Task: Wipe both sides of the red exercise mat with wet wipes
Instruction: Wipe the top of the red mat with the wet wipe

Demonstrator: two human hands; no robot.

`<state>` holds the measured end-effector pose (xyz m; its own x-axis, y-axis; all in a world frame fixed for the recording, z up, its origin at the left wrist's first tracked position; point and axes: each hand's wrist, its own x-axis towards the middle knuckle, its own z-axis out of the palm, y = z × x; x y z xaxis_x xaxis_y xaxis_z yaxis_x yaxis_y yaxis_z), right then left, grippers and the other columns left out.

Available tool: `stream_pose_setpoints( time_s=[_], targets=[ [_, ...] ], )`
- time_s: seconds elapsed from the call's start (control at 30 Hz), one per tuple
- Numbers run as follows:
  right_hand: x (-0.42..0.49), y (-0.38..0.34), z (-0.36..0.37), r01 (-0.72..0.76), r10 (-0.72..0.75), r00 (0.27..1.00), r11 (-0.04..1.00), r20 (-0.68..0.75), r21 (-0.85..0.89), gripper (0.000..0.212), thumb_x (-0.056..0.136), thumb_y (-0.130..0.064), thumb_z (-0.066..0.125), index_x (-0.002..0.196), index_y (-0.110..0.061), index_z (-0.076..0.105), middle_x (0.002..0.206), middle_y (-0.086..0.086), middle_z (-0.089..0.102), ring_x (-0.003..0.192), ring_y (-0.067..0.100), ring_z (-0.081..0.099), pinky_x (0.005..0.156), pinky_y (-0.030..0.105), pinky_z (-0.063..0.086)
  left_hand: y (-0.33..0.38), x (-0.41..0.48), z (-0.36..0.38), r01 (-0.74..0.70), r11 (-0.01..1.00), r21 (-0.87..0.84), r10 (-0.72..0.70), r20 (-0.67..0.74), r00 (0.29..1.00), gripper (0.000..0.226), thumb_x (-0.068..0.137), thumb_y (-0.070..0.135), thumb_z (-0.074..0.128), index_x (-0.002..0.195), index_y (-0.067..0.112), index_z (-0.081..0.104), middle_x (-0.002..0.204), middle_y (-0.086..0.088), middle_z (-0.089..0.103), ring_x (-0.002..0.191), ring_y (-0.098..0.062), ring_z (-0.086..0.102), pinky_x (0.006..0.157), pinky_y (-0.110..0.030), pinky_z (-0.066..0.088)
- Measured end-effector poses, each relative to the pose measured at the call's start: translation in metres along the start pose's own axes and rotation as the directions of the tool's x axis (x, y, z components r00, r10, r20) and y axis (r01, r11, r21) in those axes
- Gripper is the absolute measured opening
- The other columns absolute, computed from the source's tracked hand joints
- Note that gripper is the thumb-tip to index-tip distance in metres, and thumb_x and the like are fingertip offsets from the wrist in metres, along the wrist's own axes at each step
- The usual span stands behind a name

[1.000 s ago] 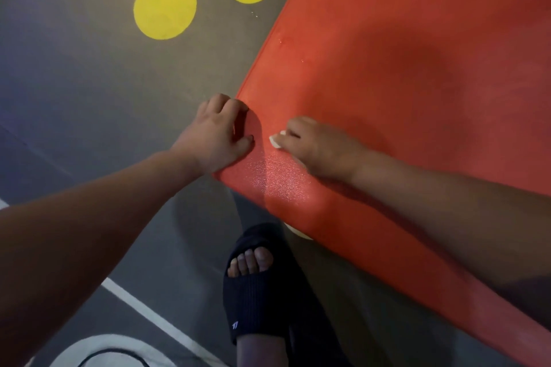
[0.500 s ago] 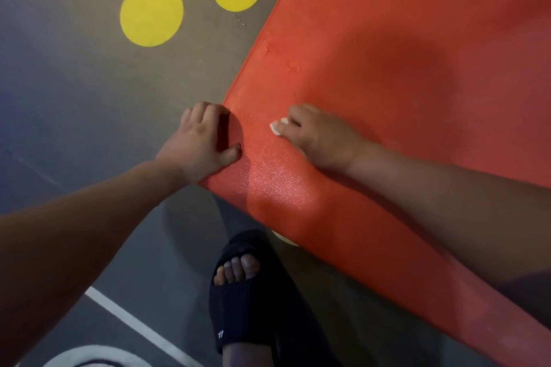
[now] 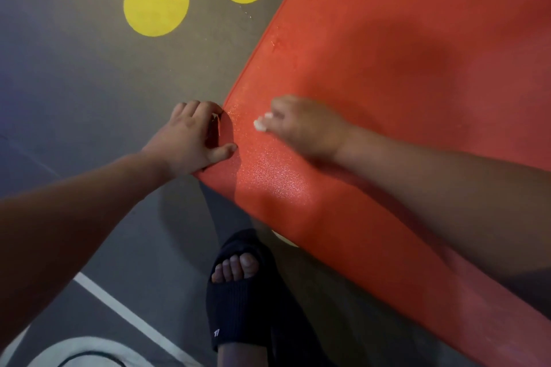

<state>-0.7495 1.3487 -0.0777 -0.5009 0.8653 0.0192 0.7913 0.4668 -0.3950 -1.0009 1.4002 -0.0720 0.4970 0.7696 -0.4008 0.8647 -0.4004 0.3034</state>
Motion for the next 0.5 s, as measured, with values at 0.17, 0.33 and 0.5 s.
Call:
stream_pose_setpoints(
  time_s=[0.17,0.33,0.5],
  targets=[
    [0.019,0.060,-0.017,-0.496,0.482,0.834,0.868,-0.269,0.018,0.031,0.095,-0.017,0.046,0.110,-0.007,0.071,0.098,0.023,0.058,0.089,0.040,0.059,0.074,0.043,0.044,-0.002,0.004,-0.003,0.002,1.000,-0.013,-0.002,0.025,1.000,0.093,0.063,0.081,0.053,0.132,0.019,0.048,0.123,-0.005,0.054,0.123,-0.025,0.040,0.106,-0.039,0.039],
    [0.019,-0.010,0.007,-0.268,0.269,0.960,0.963,-0.078,0.027,0.018,0.090,-0.009,0.051,0.100,-0.003,0.065,0.086,0.020,0.058,0.075,0.040,0.058,0.061,0.042,0.050,-0.005,0.006,-0.003,0.000,0.999,-0.048,0.001,0.023,1.000,0.091,0.063,0.081,0.057,0.130,0.020,0.048,0.119,-0.002,0.055,0.119,-0.024,0.042,0.104,-0.039,0.041],
    [0.030,0.002,0.008,-0.071,0.071,0.997,0.997,0.007,0.020,0.054,0.096,-0.043,0.021,0.102,-0.009,0.062,0.091,0.011,0.054,0.081,0.033,0.056,0.063,0.038,0.043,-0.007,0.006,-0.002,-0.010,0.997,-0.077,0.010,0.009,1.000,0.080,0.069,0.064,0.075,0.130,0.019,0.048,0.121,-0.002,0.055,0.119,-0.022,0.041,0.103,-0.039,0.042]
  ],
)
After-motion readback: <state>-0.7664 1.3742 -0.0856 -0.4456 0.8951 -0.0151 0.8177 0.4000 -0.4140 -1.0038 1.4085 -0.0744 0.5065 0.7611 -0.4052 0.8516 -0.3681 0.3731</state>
